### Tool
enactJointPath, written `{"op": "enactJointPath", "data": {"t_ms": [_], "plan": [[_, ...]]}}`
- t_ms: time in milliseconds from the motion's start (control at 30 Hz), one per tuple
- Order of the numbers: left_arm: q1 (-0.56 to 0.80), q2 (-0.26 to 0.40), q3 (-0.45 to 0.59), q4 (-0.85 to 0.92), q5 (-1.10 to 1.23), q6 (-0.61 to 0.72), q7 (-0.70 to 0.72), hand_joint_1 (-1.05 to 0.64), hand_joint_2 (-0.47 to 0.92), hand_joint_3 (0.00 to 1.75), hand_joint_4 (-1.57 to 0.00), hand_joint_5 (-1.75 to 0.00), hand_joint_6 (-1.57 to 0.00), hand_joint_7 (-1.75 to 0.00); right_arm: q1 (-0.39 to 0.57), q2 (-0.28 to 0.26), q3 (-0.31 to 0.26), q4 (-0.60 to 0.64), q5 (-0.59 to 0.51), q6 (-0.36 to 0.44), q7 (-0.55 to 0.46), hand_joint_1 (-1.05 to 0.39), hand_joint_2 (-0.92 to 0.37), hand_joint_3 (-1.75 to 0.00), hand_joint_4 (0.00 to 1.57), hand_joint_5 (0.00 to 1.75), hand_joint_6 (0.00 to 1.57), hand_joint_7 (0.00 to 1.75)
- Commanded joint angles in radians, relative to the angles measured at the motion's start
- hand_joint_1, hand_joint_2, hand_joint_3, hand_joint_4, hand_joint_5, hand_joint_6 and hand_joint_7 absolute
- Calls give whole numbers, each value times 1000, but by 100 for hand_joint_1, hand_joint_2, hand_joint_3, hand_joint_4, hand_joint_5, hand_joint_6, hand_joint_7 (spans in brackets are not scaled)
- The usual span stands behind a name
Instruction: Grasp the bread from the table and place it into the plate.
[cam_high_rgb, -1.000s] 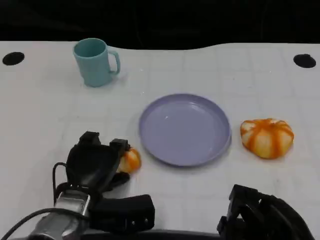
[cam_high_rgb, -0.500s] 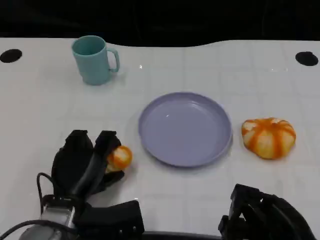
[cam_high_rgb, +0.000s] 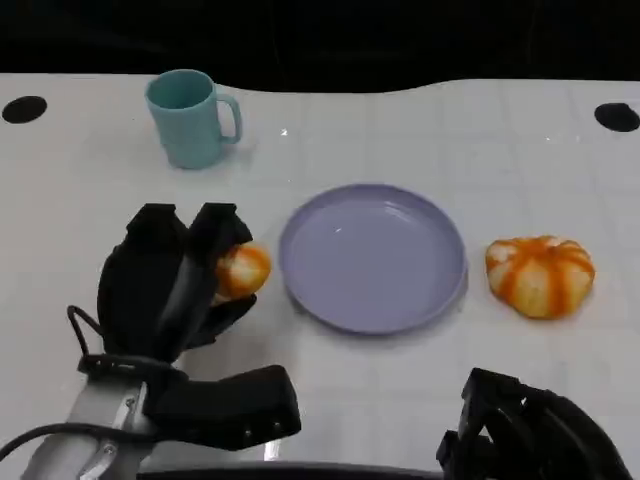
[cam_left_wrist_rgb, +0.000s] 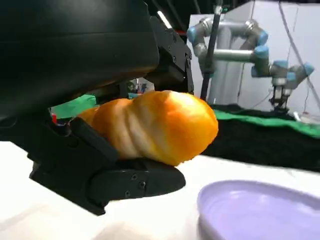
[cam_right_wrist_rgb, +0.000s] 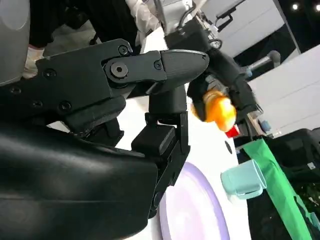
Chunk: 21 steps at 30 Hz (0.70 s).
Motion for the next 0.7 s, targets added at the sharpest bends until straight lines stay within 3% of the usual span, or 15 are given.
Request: {"op": "enactJointPath", "data": {"t_ms": [33, 200, 700], "plan": [[-50, -10, 25, -32, -42, -37, -68, -10, 42, 117, -92, -175, -72, -175, -2, -5, -3, 8, 3, -2, -1, -71, -92, -24, 87, 159, 78, 135], [-140, -56, 13, 4, -58, -60, -145, -8, 35, 125, -94, -175, -75, -175, -1, -7, -2, 4, -3, -2, -7, -71, -92, -24, 86, 160, 78, 137], [-405, -225, -40, 430, -110, -208, -184, -13, 39, 125, -98, -175, -79, -175, 7, -5, -2, -6, 5, 9, -2, -71, -92, -23, 86, 161, 77, 138]]}}
